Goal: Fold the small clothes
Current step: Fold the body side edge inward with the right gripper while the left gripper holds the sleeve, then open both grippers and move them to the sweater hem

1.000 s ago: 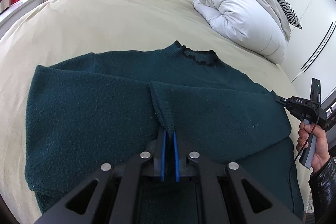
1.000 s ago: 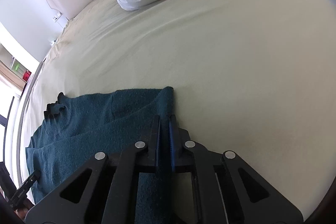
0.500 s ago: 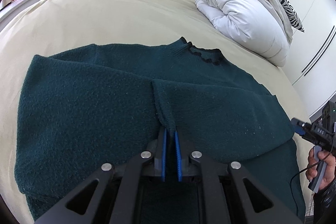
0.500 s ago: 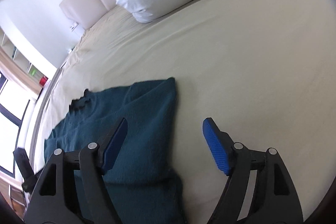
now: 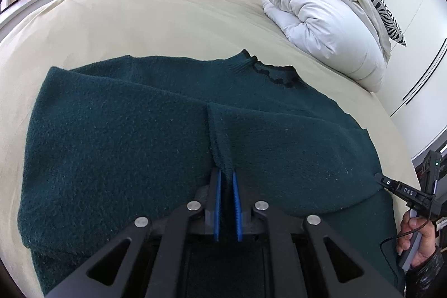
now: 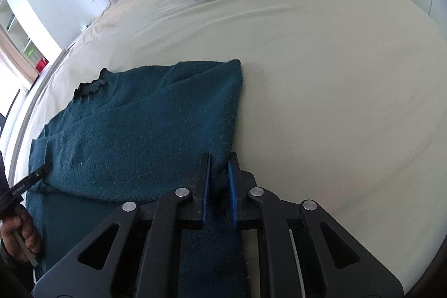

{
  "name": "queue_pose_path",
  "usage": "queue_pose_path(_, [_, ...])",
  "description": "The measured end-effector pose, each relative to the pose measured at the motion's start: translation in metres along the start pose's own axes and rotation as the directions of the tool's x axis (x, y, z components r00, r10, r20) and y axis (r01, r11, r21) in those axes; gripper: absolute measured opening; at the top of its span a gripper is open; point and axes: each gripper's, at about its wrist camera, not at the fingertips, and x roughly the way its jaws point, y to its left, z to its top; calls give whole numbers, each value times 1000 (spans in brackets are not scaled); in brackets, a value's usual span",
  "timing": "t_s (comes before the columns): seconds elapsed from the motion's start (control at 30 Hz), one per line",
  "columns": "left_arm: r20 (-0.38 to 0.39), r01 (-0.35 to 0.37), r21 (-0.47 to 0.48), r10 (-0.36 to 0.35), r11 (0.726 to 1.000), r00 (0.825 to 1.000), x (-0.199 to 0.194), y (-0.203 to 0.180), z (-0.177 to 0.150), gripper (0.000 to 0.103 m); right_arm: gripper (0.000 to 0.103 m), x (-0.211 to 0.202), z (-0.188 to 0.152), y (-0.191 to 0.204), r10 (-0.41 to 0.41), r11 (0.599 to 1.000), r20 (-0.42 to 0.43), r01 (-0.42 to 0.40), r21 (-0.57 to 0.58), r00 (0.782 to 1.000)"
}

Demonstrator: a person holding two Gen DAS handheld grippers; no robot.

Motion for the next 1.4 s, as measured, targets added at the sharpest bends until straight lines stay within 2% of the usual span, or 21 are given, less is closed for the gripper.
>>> queue_pose_path(0.17, [9,2,-9,-1,1000,1000,-3,0,-4,11,9,13,-9,-20,52,997,34,-54,55,998])
queue_pose_path(0.37, [13,2,-14,-2,1000,1000,-6,0,-7,11,10,6,-9,-5,-11,1000,63,11,4,998])
queue_pose_path(0.53, [15,10,-20,-10,1000,1000,-3,3,-9,11,10,13,-13,-12,5,999,60,-8,41,998])
queue_pose_path(0.7, [-3,14,-33,-14,999,1000,-9,2,-7,11,10,20,-12,-25,58,996,56,-62,69,997])
queue_pose_path(0.73, [-4,13,-38,-13,999,1000,-15,2,-7,12,11,19,-12,-25,62,995,54,-65,69,997])
queue_pose_path(0.8, [5,4,-34,-4,999,1000,-31,2,-12,14,19,14,-11,-25,77,994,49,-81,79,996])
queue_pose_path(0.83, [14,-7,-24,7,1000,1000,-42,2,-17,18,30,8,-12,-24,71,993,44,-74,89,997])
queue_pose_path(0.87, [28,-13,-17,13,1000,1000,-54,3,-23,28,39,0,-15,-24,57,993,51,-62,103,997])
queue_pose_path(0.9, [38,-19,-20,20,1000,999,-65,6,-29,35,56,-9,-19,-23,52,992,68,-59,113,996])
queue_pose_path(0.93, [52,-28,-33,30,999,998,-79,11,-37,51,63,-19,-24,-22,48,991,93,-59,122,994])
queue_pose_path(0.97, [64,-32,-47,35,998,997,-92,17,-46,62,64,-32,-31,-22,46,990,121,-61,126,992])
queue_pose_path(1.03, [71,-35,-77,41,996,997,-118,30,-66,69,65,-50,-43,-22,56,990,134,-72,121,989])
queue_pose_path(1.2, [35,-25,-153,31,988,999,-166,58,-114,70,67,-89,-80,-26,102,989,108,-112,97,989])
queue_pose_path(1.3, [9,-32,-163,34,986,999,-189,68,-139,71,68,-106,-106,-31,133,985,81,-141,101,988])
queue_pose_path(1.4, [-34,-6,-193,0,981,999,-201,77,-166,71,68,-118,-129,-37,159,981,58,-165,106,986])
